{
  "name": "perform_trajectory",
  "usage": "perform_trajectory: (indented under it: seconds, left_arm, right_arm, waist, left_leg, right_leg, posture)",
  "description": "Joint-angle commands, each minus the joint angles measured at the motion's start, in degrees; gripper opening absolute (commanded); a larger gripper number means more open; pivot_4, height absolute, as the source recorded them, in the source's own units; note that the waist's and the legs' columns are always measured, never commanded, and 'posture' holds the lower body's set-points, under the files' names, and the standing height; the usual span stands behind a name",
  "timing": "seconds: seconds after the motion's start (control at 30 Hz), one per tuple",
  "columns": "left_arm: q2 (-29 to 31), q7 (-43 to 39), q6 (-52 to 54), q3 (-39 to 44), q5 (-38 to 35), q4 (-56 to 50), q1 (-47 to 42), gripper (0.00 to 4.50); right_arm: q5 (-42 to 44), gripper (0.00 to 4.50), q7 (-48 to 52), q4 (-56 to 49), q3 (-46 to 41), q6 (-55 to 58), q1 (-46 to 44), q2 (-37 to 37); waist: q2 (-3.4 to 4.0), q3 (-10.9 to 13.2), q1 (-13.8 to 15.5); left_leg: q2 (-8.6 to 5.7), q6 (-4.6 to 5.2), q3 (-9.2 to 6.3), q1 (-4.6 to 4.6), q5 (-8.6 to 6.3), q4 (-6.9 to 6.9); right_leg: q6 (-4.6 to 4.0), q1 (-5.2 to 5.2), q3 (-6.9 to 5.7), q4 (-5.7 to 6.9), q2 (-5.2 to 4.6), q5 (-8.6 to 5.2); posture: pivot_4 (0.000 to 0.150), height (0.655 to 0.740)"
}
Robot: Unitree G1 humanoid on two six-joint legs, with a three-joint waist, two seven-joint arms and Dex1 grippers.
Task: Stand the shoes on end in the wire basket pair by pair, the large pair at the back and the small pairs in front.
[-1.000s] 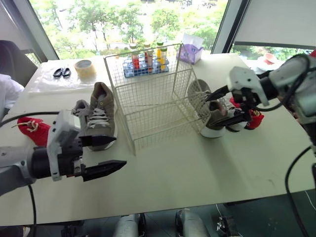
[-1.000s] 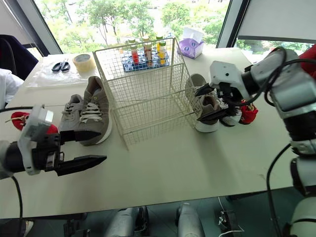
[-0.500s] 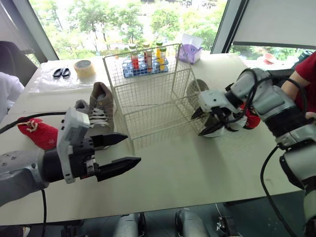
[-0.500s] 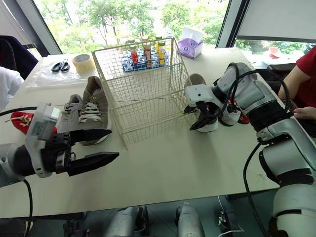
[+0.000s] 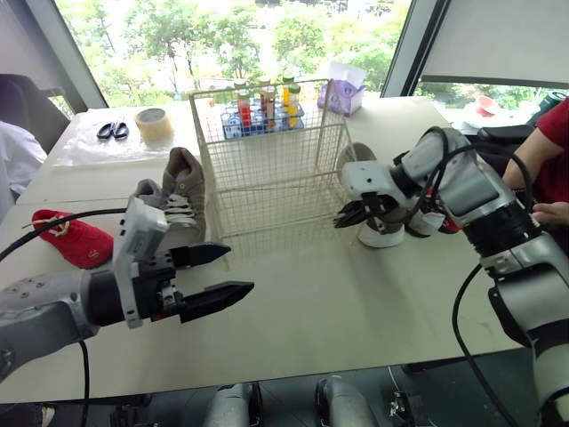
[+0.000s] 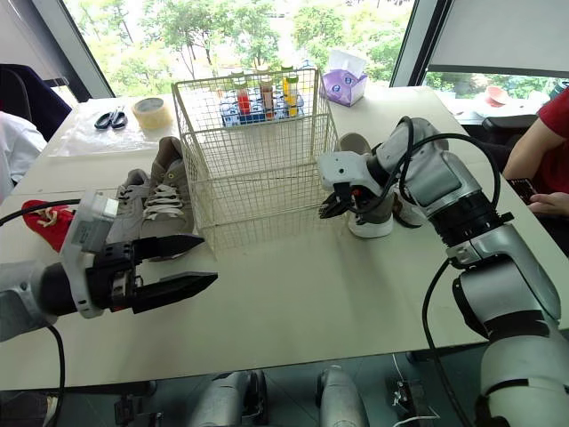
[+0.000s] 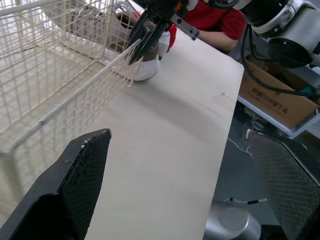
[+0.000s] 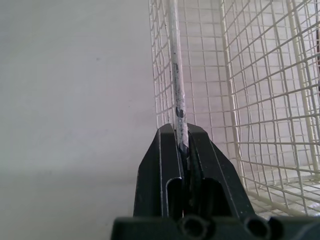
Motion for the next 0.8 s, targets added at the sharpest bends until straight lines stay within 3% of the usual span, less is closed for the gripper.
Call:
perform_trajectory:
  seconds: [0.03,0.53,0.63,0.8]
  left_arm:
    - [0.6,-2.1,-0.3,-0.4,1.9,0.6,-1.1,4.5]
    - [-0.7,-4.7,0.0,-3.3,5.9,1.8,-3.2,4.5]
    - [-1.1,-5.0,0.0,-4.0,6.4,2.0,-3.6,4.5]
    - [-2.4,-5.7,0.0,-5.9,7.8,3.2,-4.5,4.5]
  right_arm:
    - [-3.0,0.02,-5.6,-1.6,-2.3,2.6,-0.3,0.9]
    - [-4.4,0.02,-9.6,-6.0,-2.7,5.1,2.5,2.5]
    - [-4.3,1.03,-9.0,-6.6,-3.1,4.6,2.9,2.0]
    - [3.4,3.58,-5.9,-12.5,-9.9,14.7,0.5,1.0]
  waist:
    - [0.0,0.0,-0.1]
    - [-0.04,0.0,-0.1]
    - [-0.04,0.0,0.0]
    - [-0.03,0.0,0.0]
  left_leg:
    - [0.0,0.0,0.0,0.0,0.01,0.0]
    - [0.0,0.0,-0.01,0.05,0.1,0.01]
    - [0.0,0.02,0.0,0.05,0.11,0.01]
    - [0.0,0.04,-0.01,0.04,0.12,0.01]
  right_leg:
    - [0.0,-0.01,0.0,0.03,0.0,0.0]
    - [0.0,-0.01,-0.01,0.14,0.02,0.0]
    - [0.01,-0.01,-0.01,0.15,0.02,0.0]
    - [0.03,-0.03,0.0,0.16,0.02,0.02]
  posture:
    - [0.15,0.7351]
    - [0.15,0.7351]
    - [0.15,0.7351]
    - [0.15,0.7351]
